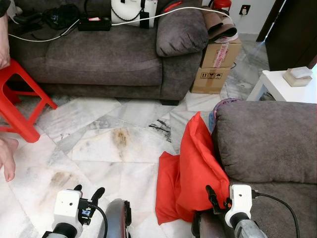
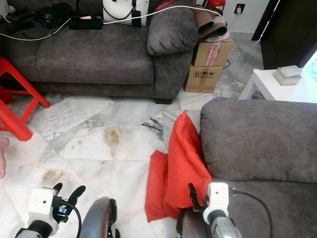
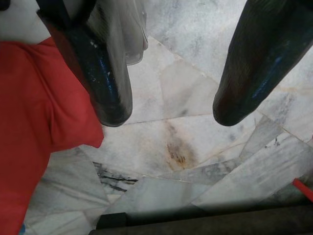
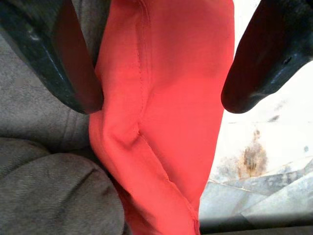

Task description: Move the pillow to the sofa from floor

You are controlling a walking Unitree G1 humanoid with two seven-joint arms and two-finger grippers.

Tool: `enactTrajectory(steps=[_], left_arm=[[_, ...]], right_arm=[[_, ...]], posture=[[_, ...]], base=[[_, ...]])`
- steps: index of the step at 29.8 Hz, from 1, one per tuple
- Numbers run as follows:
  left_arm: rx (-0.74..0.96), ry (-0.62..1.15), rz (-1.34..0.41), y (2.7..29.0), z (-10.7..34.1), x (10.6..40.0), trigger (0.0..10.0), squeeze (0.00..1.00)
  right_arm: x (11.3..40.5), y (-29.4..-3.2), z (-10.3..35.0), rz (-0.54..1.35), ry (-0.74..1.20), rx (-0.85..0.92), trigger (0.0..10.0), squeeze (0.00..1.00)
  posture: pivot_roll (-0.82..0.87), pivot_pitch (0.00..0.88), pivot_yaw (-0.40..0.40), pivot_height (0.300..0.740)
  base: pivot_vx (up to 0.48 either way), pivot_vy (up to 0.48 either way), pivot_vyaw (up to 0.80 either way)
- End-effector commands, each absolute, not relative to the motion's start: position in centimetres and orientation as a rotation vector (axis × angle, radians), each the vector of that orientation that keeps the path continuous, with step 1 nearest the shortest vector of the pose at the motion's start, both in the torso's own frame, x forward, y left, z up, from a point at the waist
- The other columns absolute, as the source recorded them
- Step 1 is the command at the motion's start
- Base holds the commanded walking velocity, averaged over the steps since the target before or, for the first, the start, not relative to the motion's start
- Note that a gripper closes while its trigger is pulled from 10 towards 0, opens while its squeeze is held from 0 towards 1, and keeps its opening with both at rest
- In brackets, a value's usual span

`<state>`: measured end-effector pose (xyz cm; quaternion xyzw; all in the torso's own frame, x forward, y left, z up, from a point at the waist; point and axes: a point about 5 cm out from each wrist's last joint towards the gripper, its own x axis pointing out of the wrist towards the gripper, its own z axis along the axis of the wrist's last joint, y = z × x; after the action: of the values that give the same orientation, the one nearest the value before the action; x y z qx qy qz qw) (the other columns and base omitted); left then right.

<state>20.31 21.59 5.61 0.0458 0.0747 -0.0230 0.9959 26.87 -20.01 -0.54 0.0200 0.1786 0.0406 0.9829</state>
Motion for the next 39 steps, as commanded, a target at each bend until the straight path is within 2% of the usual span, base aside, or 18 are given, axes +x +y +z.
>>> enactTrajectory(steps=[1,9,20,35,39], left_arm=[[0.096,0.171,-0.055,21.5,5.1,19.9,10.0,0.0],[0.096,0.169,-0.056,21.4,5.2,19.8,10.0,0.0],[0.103,0.169,-0.063,21.2,5.2,19.8,10.0,0.0],[0.108,0.171,-0.069,21.1,5.3,19.7,10.0,0.0],[0.106,0.174,-0.071,21.0,5.2,19.7,10.0,0.0]], right_arm=[[26.4,-19.5,-1.2,0.087,0.396,0.033,10.0,0.0],[27.6,-19.0,-0.1,0.06,0.328,-0.007,10.0,0.0],[27.9,-18.7,0.1,0.08,0.31,-0.166,10.0,0.0],[28.1,-19.0,-0.3,0.035,0.372,-0.266,10.0,0.0],[27.6,-19.4,-1.1,0.039,0.448,-0.302,10.0,0.0]], posture=[[0.25,0.197,-0.016,0.585],[0.25,0.2,-0.017,0.585],[0.25,0.204,-0.02,0.585],[0.26,0.206,-0.023,0.585],[0.25,0.207,-0.025,0.585]], base=[[0.0,0.0,0.0],[0.0,0.0,0.0],[0.0,0.0,0.0],[0.0,0.0,0.0],[0.0,0.0,0.0]])
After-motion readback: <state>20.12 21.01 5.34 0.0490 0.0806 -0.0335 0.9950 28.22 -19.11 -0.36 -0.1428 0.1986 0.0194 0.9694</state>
